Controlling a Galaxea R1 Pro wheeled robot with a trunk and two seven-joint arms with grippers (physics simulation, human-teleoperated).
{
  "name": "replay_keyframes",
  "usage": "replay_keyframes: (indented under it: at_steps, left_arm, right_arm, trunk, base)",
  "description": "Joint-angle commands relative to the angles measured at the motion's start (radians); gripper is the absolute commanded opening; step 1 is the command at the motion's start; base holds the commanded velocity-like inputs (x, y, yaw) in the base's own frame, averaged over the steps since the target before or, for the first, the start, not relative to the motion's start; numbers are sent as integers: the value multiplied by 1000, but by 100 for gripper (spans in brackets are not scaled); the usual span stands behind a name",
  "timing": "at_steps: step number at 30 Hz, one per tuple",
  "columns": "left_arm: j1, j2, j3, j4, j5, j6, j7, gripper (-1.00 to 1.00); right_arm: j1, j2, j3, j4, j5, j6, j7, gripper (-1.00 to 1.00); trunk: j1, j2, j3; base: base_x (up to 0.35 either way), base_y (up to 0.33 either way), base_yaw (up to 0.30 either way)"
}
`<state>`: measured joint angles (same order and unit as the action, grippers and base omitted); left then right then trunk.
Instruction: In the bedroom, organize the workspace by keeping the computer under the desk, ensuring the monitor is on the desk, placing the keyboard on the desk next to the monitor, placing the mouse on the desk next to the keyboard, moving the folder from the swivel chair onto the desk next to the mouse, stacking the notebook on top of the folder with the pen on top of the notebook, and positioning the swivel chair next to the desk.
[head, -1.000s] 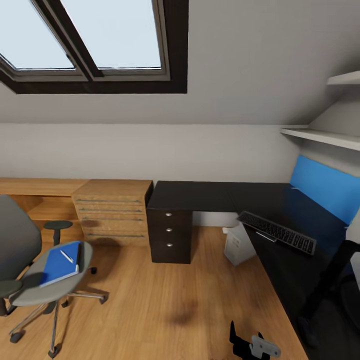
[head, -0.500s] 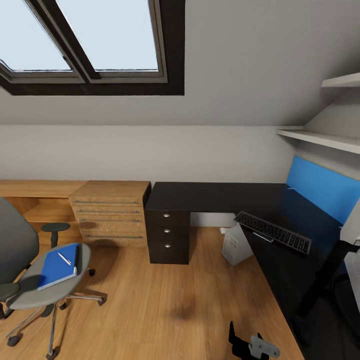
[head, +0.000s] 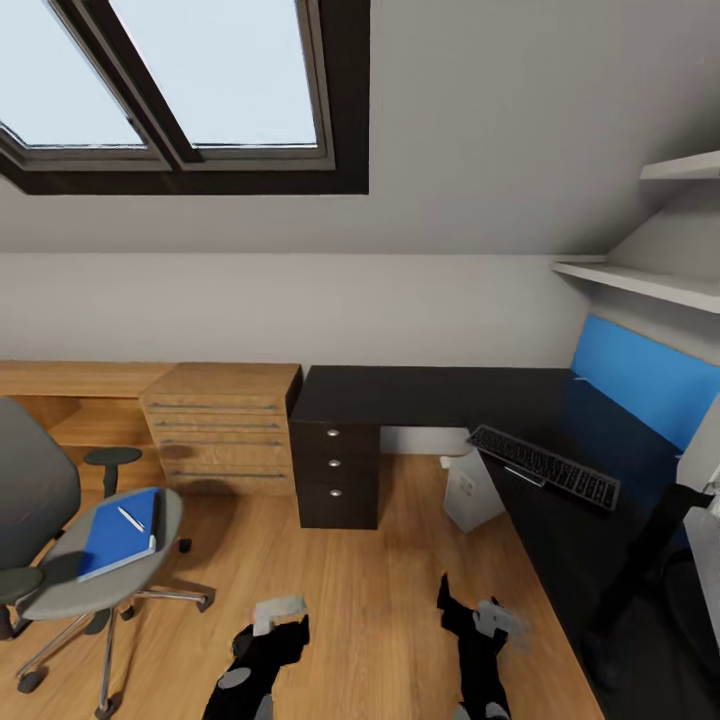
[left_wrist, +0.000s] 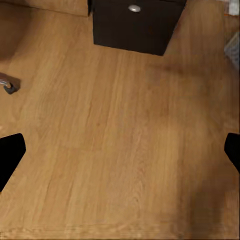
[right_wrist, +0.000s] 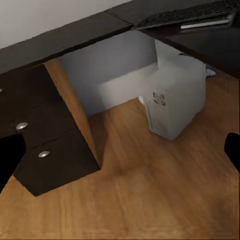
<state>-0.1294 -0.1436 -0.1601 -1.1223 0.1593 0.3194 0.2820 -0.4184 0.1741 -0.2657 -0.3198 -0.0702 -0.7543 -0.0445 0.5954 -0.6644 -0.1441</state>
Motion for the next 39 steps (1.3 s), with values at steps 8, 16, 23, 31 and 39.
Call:
replay_keyframes:
  at_steps: [8,16,23,31,39]
  left_arm:
    - [-1,-22,-1,-246,7,91,6,100]
    - [-1,9,2,-211,4,92,5,100]
    - [0,39,3,-330,5,97,5,100]
    - [1,69,4,-380,6,97,4,100]
    - [1,70,5,-381,6,98,4,100]
  right_arm:
    - [0,0,43,-502,4,540,-87,100]
    - [4,-83,52,-568,171,813,-150,100]
    - [4,-127,50,-665,202,1105,-128,100]
    - [6,-168,40,-762,208,1329,-26,100]
    - [6,-175,31,-755,208,1343,-1,100]
  trunk:
    - [-31,55,24]
    - [-50,90,39]
    - [-50,90,39]
    - [-50,90,39]
    - [-50,90,39]
  base:
    - [0,0,0]
    - [0,0,0]
    - [0,0,0]
    - [-79,0,0]
    - [-301,0,0]
